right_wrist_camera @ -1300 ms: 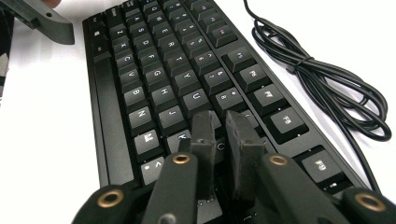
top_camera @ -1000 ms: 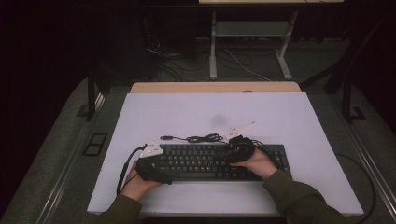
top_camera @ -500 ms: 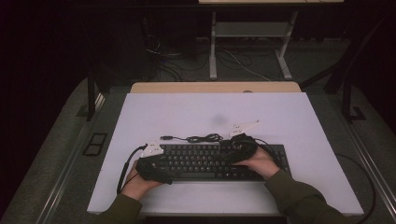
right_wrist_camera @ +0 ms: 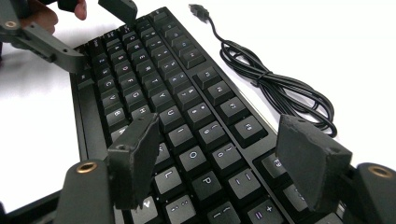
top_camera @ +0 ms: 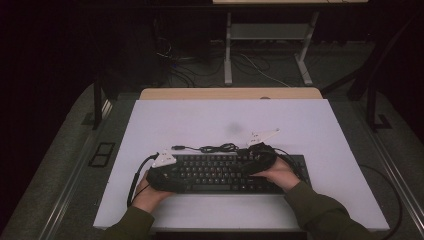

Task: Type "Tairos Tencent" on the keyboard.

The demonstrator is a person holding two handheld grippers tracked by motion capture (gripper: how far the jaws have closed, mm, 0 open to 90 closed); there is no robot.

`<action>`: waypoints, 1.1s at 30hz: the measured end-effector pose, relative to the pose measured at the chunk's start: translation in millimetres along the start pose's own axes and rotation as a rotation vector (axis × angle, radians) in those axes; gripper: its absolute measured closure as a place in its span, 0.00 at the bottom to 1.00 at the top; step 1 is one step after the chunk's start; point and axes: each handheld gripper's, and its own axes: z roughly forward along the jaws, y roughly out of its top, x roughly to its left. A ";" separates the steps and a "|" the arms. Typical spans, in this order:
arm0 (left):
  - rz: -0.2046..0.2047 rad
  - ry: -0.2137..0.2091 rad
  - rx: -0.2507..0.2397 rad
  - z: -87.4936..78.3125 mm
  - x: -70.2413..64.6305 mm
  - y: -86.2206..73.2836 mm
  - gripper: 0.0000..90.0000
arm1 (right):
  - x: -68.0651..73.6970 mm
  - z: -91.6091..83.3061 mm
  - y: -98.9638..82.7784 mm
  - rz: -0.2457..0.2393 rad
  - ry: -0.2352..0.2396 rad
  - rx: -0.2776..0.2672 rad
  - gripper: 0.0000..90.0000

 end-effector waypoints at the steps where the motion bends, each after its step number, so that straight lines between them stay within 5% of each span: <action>1: 0.001 0.004 -0.001 0.2 0.1 0.2 0.21 | -0.1 0.0 -0.1 0.000 -0.001 0.000 0.34; 10: -0.005 0.019 -0.010 -0.8 3.3 1.9 0.54 | -0.6 -0.3 -0.3 0.003 -0.005 -0.002 0.33; 21: 0.002 -0.044 0.031 0.0 4.7 3.9 0.96 | -0.5 -1.0 -0.2 0.004 -0.008 -0.005 0.33; 33: 0.003 -0.046 0.061 4.0 2.9 3.5 0.98 | -0.5 -1.5 -0.1 0.003 -0.012 -0.005 0.33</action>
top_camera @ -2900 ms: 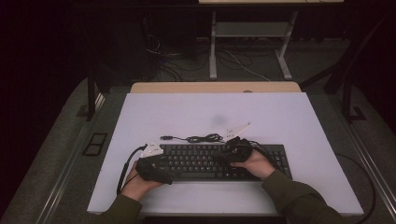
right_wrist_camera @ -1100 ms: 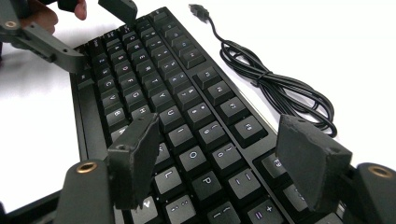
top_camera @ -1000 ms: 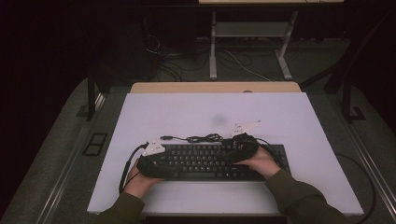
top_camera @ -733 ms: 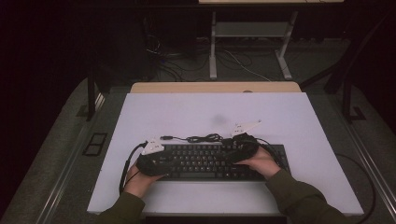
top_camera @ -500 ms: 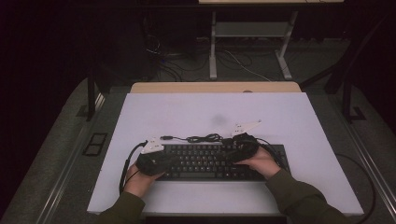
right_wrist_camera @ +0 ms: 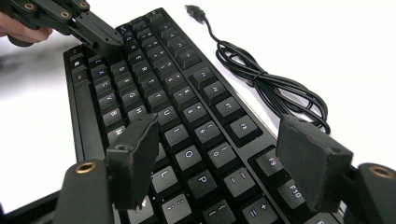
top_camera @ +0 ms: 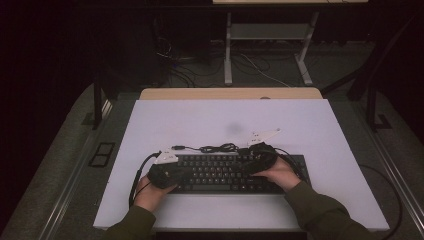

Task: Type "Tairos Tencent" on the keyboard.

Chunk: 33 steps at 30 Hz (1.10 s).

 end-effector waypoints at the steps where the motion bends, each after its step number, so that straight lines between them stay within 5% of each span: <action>1: 0.004 -0.002 0.002 0.3 0.2 -0.2 0.98 | 0.0 0.0 0.0 -0.002 0.000 0.000 0.33; 17: 0.010 -0.017 0.012 0.8 2.3 -1.3 0.98 | 0.4 0.0 0.0 -0.004 -0.001 0.001 0.33; 33: 0.015 -0.040 -0.037 -6.4 -3.9 2.6 0.98 | 0.0 -0.9 -0.1 -0.004 -0.002 0.000 0.33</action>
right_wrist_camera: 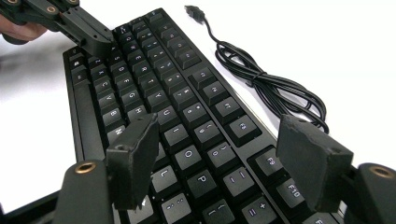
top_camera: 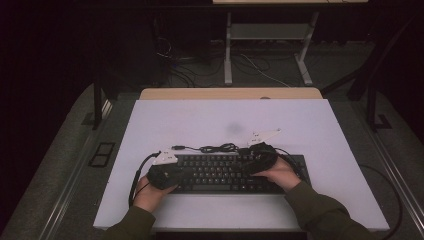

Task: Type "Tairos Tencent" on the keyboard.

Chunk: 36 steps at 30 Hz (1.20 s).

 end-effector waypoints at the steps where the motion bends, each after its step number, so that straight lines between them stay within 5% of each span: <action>1: 0.002 -0.002 0.000 -0.4 -0.3 0.2 0.98 | 0.0 -0.1 0.0 0.000 0.000 0.000 0.33; 18: 0.019 -0.083 -0.007 -0.1 -11.8 1.7 0.98 | -0.4 -0.9 -0.1 0.000 -0.003 -0.001 0.33; 36: 0.065 -0.148 0.054 16.6 -28.3 0.6 0.98 | -0.7 -0.7 -0.1 0.000 -0.003 -0.002 0.33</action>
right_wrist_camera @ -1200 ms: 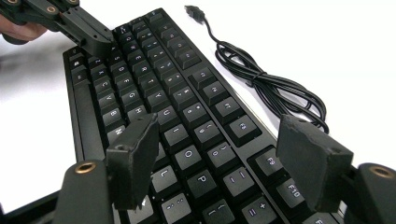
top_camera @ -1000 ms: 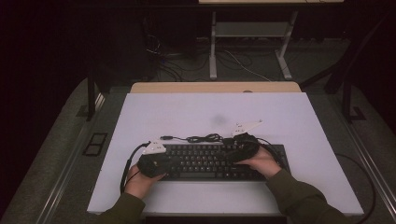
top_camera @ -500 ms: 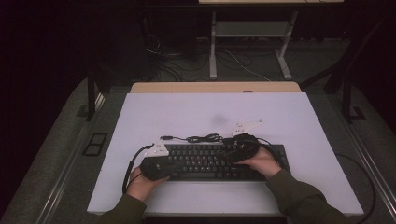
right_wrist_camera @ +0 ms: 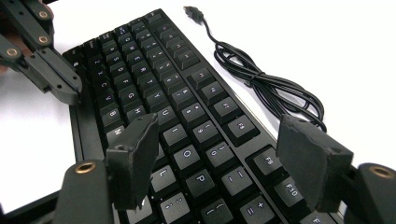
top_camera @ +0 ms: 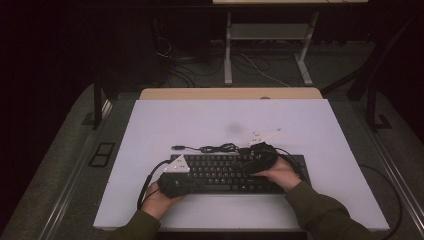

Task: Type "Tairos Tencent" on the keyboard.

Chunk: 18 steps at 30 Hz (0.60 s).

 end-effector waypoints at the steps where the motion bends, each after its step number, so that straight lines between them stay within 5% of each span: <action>1: 0.000 0.000 0.000 0.6 0.0 -0.2 0.98 | -0.1 -0.1 0.0 0.001 0.001 0.000 0.33; 7: 0.020 0.003 0.036 5.7 0.3 -2.4 0.98 | -0.4 0.1 -0.1 0.004 0.001 0.000 0.33; 18: 0.009 0.005 0.011 3.2 1.5 -0.9 0.95 | -0.3 -0.7 0.1 0.005 0.002 -0.005 0.33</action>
